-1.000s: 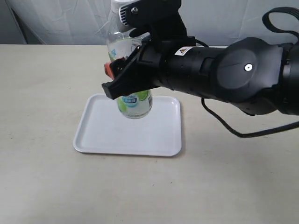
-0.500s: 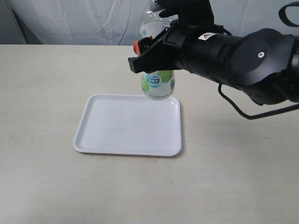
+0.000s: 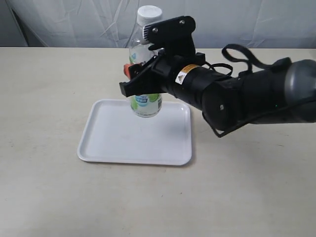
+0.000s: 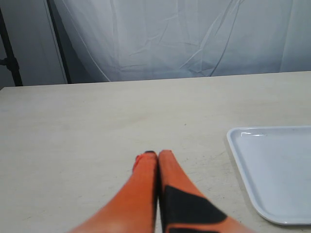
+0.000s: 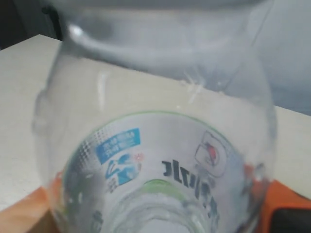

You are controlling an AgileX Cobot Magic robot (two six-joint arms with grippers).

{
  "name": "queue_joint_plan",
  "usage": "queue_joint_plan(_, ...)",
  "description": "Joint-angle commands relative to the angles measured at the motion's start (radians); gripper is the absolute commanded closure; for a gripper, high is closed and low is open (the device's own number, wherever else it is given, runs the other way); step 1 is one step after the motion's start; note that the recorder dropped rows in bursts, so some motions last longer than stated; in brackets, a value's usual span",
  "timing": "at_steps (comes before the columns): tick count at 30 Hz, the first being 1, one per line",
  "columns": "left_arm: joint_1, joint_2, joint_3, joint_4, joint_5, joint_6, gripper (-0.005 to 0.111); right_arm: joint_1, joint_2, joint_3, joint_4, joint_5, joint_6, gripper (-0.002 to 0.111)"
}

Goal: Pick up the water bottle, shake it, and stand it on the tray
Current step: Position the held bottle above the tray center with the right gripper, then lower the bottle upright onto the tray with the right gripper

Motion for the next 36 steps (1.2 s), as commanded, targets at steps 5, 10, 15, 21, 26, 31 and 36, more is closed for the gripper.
queue_joint_plan(5, -0.002, -0.004, 0.004, -0.005, -0.006, -0.001, 0.106, -0.002, 0.143, -0.002, -0.205, -0.214, 0.144, 0.109)
queue_joint_plan(10, -0.002, -0.004, 0.004, -0.005, -0.006, -0.001, 0.106, -0.002, 0.235, -0.002, -0.205, -0.218, 0.144, 0.109)
queue_joint_plan(15, -0.002, -0.004, 0.004, -0.005, -0.006, -0.001, 0.106, -0.002, 0.257, -0.002, -0.207, -0.221, 0.144, 0.109)
queue_joint_plan(21, -0.002, -0.004, 0.004, -0.005, -0.006, -0.001, 0.106, -0.002, 0.257, -0.002, -0.209, -0.223, 0.144, 0.063)
queue_joint_plan(26, -0.002, -0.004, 0.004, -0.005, -0.006, -0.001, 0.106, -0.002, 0.253, -0.002, -0.179, -0.222, 0.159, 0.038)
queue_joint_plan(31, -0.002, -0.004, 0.004, -0.005, -0.006, -0.001, 0.106, -0.002, 0.215, -0.002, -0.173, -0.196, 0.159, 0.037)
queue_joint_plan(36, -0.002, -0.004, 0.004, -0.005, -0.006, -0.001, 0.106, -0.002, 0.160, -0.004, -0.173, -0.144, 0.159, 0.037)
